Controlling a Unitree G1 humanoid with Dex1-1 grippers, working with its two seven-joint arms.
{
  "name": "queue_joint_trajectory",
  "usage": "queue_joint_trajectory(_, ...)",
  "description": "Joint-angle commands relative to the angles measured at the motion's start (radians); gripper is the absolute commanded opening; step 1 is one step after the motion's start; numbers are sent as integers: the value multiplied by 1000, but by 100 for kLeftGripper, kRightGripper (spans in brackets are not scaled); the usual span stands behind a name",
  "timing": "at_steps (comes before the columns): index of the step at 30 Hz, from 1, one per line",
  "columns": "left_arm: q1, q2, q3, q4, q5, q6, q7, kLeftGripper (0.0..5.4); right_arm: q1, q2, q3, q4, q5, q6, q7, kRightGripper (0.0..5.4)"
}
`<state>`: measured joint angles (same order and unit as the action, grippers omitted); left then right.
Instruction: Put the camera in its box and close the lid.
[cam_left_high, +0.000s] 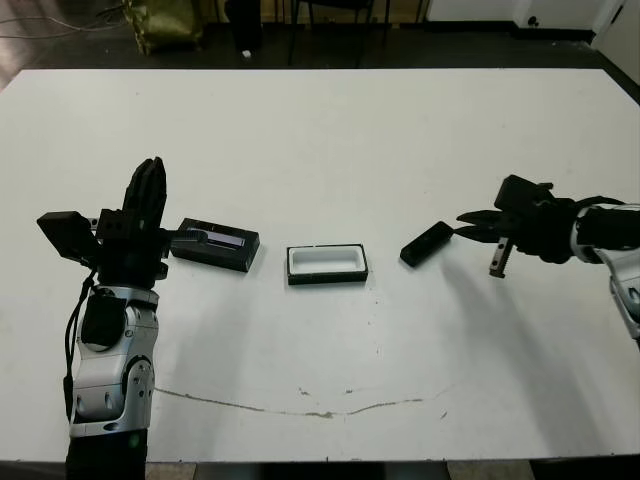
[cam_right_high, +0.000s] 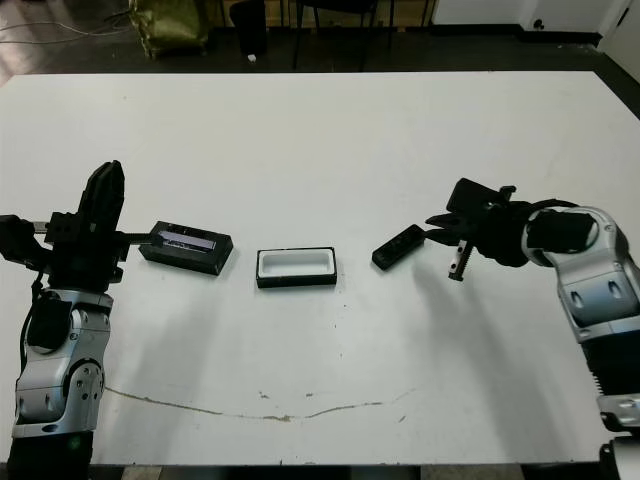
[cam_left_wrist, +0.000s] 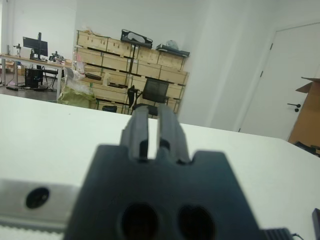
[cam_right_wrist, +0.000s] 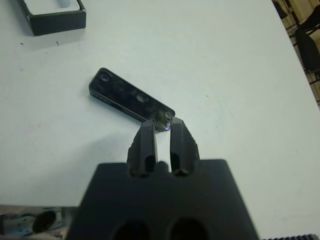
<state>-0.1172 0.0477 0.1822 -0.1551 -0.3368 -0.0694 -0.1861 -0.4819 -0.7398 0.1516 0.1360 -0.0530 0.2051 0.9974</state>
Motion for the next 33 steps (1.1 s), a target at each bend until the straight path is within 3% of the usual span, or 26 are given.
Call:
queue_joint_trajectory(1, 11, 10, 0, 11, 5, 10, 1, 1, 29, -13, -5, 30, 10, -7, 8, 0)
queue_joint_trajectory(18, 14, 10, 3, 6, 1, 17, 3, 1, -32, 45, 65, 227, -41, -88, -7, 0)
queue_joint_trajectory(33, 19, 6, 1, 5, 7, 17, 9, 1, -62, 79, 112, 274, -92, -76, -13, 0)
